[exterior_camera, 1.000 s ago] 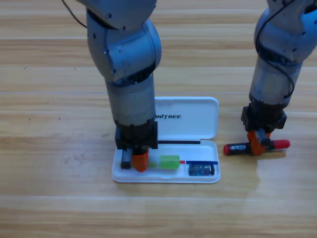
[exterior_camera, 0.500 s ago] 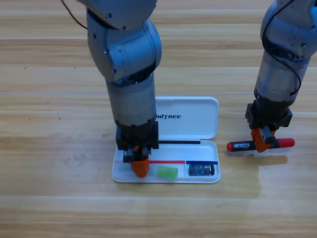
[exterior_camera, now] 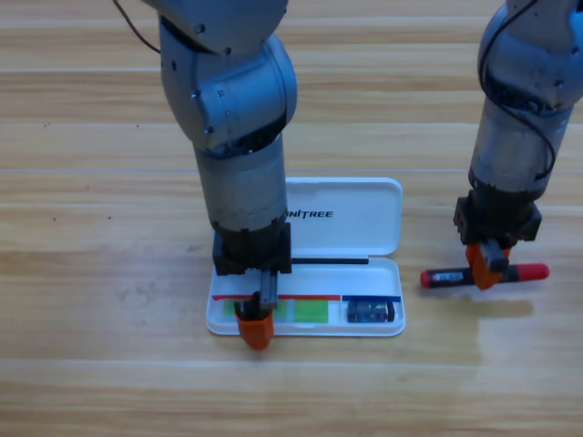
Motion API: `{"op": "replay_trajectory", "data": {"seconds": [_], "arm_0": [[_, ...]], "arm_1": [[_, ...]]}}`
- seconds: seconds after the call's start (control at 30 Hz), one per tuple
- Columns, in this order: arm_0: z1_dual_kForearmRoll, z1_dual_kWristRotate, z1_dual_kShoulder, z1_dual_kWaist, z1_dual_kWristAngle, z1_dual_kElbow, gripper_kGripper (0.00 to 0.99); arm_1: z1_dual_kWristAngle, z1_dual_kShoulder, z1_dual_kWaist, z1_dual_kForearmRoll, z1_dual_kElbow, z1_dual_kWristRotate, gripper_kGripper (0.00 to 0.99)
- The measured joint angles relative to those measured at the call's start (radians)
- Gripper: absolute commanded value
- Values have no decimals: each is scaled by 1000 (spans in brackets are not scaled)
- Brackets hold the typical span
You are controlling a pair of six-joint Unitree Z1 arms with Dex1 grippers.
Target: Clean up eraser and pencils
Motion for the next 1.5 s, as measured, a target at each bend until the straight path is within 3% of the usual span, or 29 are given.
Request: {"op": "replay_trajectory", "data": {"seconds": [0.17,0.3,0.47,0.57,0.73,1.27,1.3,1.4,1.43,1.5], "arm_0": [[20,0,-77,0,10,9,990],[55,0,-289,30,20,62,990],[59,11,-608,199,20,183,990],[93,33,-697,290,20,199,990],[102,37,-713,336,13,239,990],[102,37,-712,338,-16,268,990],[102,37,-712,338,-16,273,990],[102,36,-712,338,-16,276,990],[102,36,-712,338,-16,276,990],[102,36,-712,338,-16,276,989]], "arm_1": [[26,-1,56,39,-88,75,0],[27,1,114,68,-197,129,0],[27,35,168,126,-358,178,0],[27,79,190,139,-436,197,0],[27,155,215,144,-478,220,0],[27,224,225,148,-521,228,0],[27,224,226,148,-521,229,109],[27,224,226,148,-521,232,723],[27,224,226,148,-521,232,818],[27,224,226,148,-521,237,838]]}}
